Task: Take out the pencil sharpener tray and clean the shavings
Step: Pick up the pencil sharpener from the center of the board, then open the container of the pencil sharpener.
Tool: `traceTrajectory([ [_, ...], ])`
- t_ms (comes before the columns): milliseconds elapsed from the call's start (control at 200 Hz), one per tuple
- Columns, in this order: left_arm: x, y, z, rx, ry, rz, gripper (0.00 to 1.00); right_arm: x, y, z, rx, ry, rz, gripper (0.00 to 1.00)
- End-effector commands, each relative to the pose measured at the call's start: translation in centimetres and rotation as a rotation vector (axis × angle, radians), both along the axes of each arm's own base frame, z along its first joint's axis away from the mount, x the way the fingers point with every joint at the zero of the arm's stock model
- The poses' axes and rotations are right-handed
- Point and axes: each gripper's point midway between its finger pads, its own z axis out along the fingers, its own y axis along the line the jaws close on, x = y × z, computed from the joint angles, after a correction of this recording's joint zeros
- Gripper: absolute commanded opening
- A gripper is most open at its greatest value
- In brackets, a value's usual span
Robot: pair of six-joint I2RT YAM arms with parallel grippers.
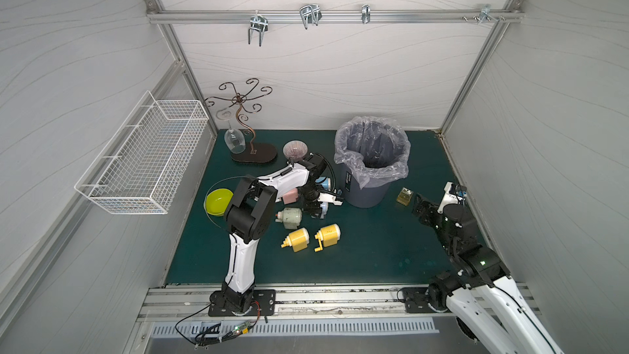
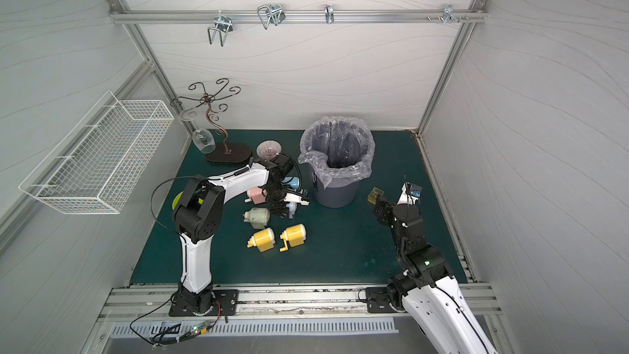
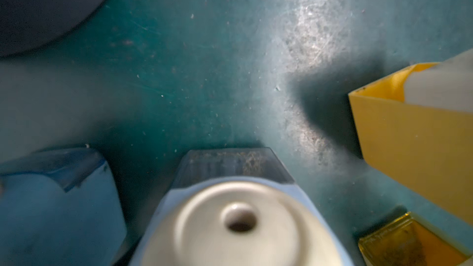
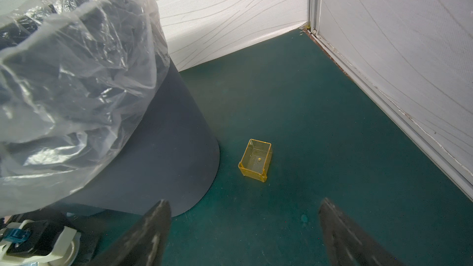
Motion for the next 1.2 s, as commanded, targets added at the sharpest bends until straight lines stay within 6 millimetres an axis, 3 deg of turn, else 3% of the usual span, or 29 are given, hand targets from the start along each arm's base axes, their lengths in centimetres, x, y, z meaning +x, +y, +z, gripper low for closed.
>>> traceTrajectory([
  [0,0.0,-0.3,-0.1,-0.001,0.004,-0.024,0.58,-0.1,0.0,-0.1,-0.001,-0.003,0.003,0.92],
  [80,0.0,-0.3,0.0,-0.005,0.003,-0.025,0.52,-0.1,0.0,-0.2,-0.003,-0.001,0.003,0.92],
  [185,-0.1,-0.5,0.5,-0.012,-0.004,-0.026,0.37,-0.1,0.1,-0.3,0.000,0.001,0.006,0.92],
  [260,-0.2,-0.6,1.1,-0.019,-0.013,-0.027,0.17,-0.2,0.1,-0.2,0.002,0.000,0.007,0.92],
  [305,-0.2,-0.7,1.5,-0.019,-0.022,-0.030,0.00,-0.2,0.2,-0.1,0.005,0.001,0.011,0.92],
  [530,-0.3,-0.8,5.3,-0.029,-0.095,-0.042,0.00,-0.4,0.2,1.2,0.008,-0.007,0.016,0.91],
  [790,-2.3,-0.2,10.8,-0.023,-0.146,-0.074,0.00,-1.4,0.7,5.0,-0.008,-0.095,0.095,0.88],
  [871,-3.4,-0.1,12.5,-0.043,-0.145,-0.080,0.00,-1.9,2.1,6.3,-0.011,-0.157,0.200,0.88],
  [976,-5.4,-0.1,15.2,-0.104,-0.119,-0.079,0.00,-3.2,6.6,7.7,-0.018,-0.256,0.491,0.89],
  [1081,-7.6,-0.3,18.1,-0.186,-0.094,-0.087,0.00,-6.0,11.7,7.4,-0.017,-0.267,0.855,0.91],
  [1196,-10.3,-0.4,21.3,-0.274,-0.042,-0.100,0.00,-8.1,14.4,7.4,0.019,-0.267,1.055,0.92],
])
